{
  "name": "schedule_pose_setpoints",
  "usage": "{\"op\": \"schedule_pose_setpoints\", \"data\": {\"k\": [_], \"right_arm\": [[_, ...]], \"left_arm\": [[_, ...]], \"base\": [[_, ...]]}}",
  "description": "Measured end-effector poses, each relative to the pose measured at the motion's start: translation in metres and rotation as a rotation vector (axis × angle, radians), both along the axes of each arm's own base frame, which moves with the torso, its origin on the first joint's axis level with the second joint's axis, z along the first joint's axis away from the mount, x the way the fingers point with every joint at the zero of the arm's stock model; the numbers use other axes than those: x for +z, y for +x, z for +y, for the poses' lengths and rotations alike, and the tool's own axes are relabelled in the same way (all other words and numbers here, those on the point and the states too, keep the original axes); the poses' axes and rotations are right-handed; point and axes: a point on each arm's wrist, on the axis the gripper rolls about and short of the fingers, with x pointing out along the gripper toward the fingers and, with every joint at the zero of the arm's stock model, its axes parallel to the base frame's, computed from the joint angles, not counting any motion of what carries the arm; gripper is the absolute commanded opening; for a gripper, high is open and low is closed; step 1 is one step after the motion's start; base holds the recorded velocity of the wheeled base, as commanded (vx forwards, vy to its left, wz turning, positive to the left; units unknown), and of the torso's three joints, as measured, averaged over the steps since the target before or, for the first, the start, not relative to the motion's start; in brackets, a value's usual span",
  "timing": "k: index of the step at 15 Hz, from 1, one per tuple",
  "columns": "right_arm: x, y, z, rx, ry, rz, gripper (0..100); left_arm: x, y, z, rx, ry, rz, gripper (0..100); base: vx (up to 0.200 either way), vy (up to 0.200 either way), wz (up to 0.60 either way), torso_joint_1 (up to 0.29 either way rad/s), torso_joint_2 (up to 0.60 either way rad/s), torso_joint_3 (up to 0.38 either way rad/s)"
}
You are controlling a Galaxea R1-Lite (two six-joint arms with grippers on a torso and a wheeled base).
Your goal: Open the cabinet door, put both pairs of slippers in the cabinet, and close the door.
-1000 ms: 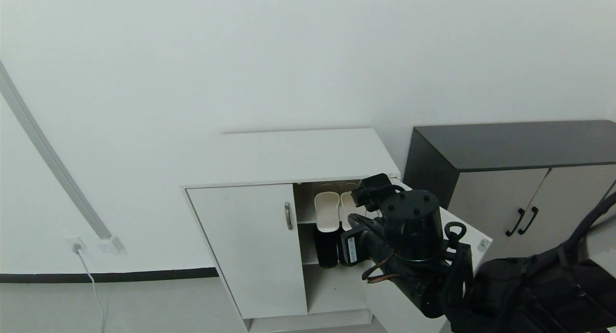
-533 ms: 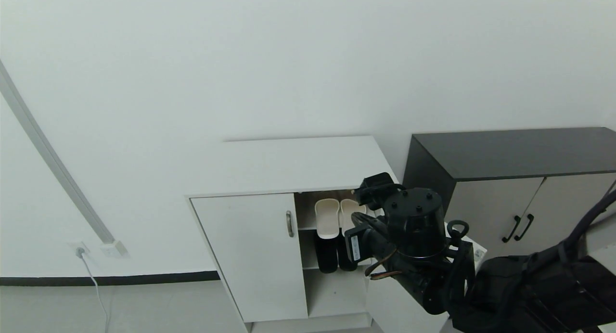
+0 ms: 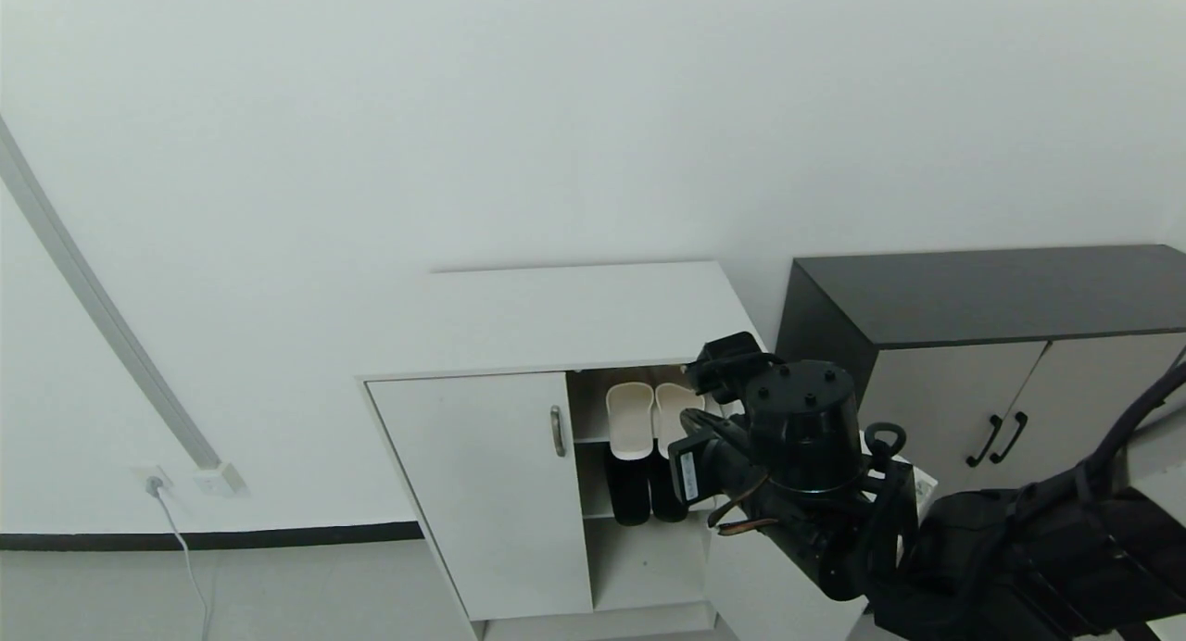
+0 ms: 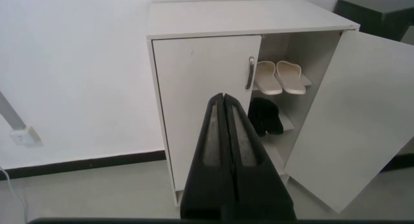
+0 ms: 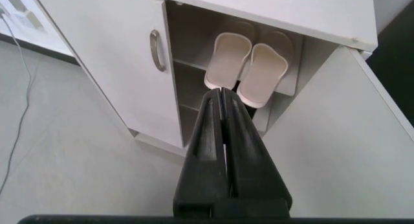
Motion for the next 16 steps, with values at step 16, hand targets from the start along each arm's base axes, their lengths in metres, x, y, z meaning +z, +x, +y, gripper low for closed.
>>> {"op": "schedule_pose_setpoints", "data": {"k": [16], "right_arm": [[-0.0028, 0.0034, -0.0047, -0.015, -0.013, 0.003, 0]], "left_arm": [[0.0, 0.0, 0.0, -0.001, -0.001, 0.0, 0]], "base": [[-0.025, 0.0, -0.07, 0.0, 0.0, 0.0]]}}
